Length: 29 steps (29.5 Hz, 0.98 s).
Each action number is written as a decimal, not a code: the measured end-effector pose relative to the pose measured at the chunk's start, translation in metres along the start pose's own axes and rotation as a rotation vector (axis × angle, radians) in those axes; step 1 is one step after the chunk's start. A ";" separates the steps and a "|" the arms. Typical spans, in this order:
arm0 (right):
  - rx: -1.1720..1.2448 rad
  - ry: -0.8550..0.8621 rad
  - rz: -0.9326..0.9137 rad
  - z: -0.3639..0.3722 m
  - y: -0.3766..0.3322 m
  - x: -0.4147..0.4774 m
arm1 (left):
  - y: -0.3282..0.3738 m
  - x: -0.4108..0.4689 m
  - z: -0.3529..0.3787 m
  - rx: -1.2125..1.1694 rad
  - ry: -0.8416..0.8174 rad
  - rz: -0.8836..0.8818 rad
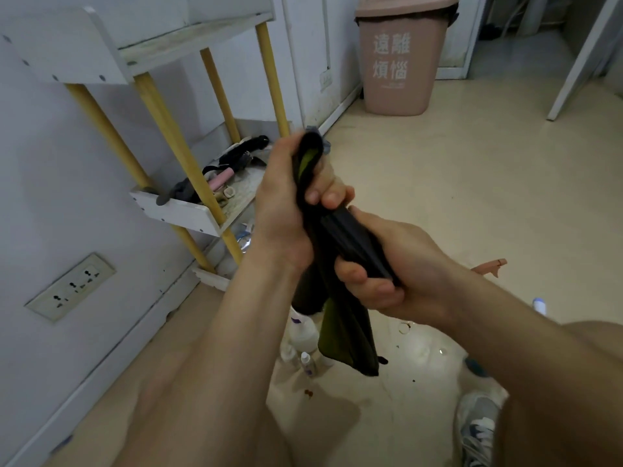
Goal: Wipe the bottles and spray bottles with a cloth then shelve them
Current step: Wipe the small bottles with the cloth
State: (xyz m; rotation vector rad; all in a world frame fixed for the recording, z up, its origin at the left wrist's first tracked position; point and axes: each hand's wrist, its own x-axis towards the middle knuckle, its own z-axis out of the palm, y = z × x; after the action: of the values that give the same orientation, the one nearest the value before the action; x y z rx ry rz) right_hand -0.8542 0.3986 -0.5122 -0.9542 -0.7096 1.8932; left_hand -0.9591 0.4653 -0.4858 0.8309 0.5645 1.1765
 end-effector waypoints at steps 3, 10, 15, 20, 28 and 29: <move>-0.053 -0.078 0.016 -0.006 -0.009 -0.002 | -0.002 0.004 -0.004 -0.060 0.099 -0.063; -0.335 0.197 -0.485 -0.011 -0.019 -0.005 | -0.009 0.008 -0.008 -0.023 0.138 -0.121; -0.490 0.163 -0.526 -0.013 -0.020 -0.003 | -0.012 0.001 0.001 0.262 0.011 -0.099; -0.660 0.363 -0.729 -0.018 -0.030 -0.009 | 0.001 -0.003 -0.002 0.694 -0.094 0.037; -0.395 0.004 -0.319 -0.032 -0.027 -0.011 | -0.003 -0.008 0.003 0.223 -0.025 -0.070; -0.461 -0.033 -0.303 -0.028 -0.022 -0.009 | -0.003 -0.007 0.004 0.227 -0.021 -0.051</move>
State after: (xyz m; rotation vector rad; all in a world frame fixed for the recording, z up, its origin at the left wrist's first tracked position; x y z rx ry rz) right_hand -0.8182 0.4030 -0.5074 -1.0258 -1.2706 1.5093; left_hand -0.9569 0.4567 -0.4861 1.0146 0.7074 1.0681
